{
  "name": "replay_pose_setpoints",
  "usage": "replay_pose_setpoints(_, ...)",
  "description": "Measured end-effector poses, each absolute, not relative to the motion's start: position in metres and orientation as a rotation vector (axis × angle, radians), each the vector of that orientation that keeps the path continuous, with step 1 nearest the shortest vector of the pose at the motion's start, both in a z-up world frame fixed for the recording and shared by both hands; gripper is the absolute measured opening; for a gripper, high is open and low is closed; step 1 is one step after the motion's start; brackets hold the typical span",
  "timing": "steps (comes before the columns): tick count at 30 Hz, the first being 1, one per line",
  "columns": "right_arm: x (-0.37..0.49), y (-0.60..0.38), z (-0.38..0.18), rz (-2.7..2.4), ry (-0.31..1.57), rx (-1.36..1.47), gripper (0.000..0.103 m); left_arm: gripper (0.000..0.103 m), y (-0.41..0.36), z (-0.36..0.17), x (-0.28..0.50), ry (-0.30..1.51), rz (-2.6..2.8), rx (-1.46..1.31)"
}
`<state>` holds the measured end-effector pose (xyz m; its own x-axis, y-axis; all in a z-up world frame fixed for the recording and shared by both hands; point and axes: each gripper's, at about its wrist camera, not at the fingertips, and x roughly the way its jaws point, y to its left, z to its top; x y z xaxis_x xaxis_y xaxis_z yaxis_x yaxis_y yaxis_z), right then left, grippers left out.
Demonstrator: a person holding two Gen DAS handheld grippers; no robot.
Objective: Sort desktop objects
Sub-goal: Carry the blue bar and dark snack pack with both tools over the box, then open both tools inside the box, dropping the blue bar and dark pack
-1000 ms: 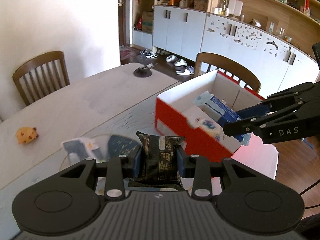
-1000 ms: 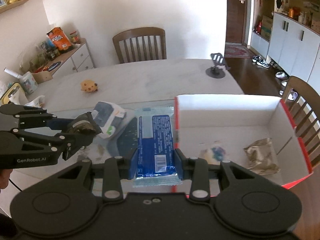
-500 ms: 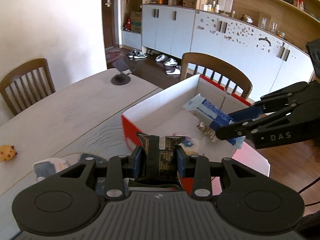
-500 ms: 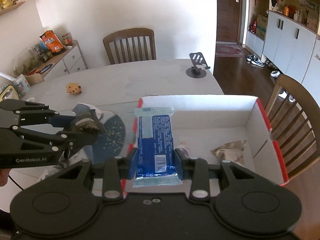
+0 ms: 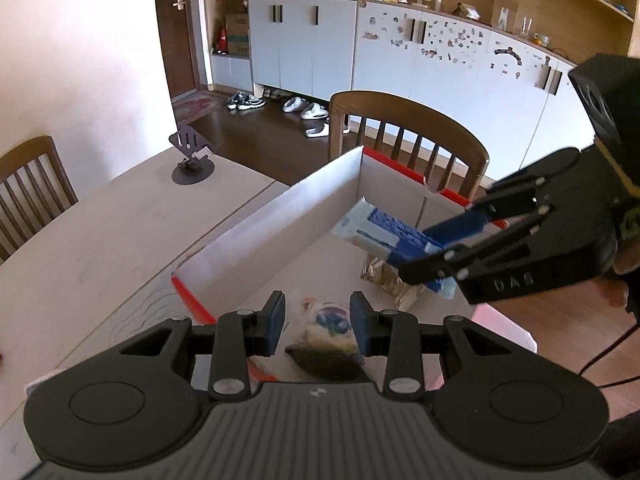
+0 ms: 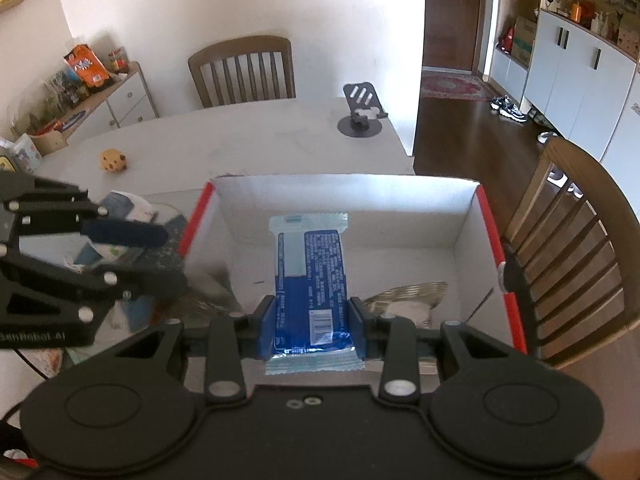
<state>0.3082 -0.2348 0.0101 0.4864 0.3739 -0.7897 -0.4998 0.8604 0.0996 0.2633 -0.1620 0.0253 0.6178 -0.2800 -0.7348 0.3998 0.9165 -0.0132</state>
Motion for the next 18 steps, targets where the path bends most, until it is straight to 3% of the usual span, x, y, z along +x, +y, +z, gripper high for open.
replay_pose_setpoints(18, 0.345, -0.232, -0.058, 0.557, 1.087, -0.211, 0.036, 0.034, -0.156, -0.020, 0.314, 0.948, -0.345, 0.084)
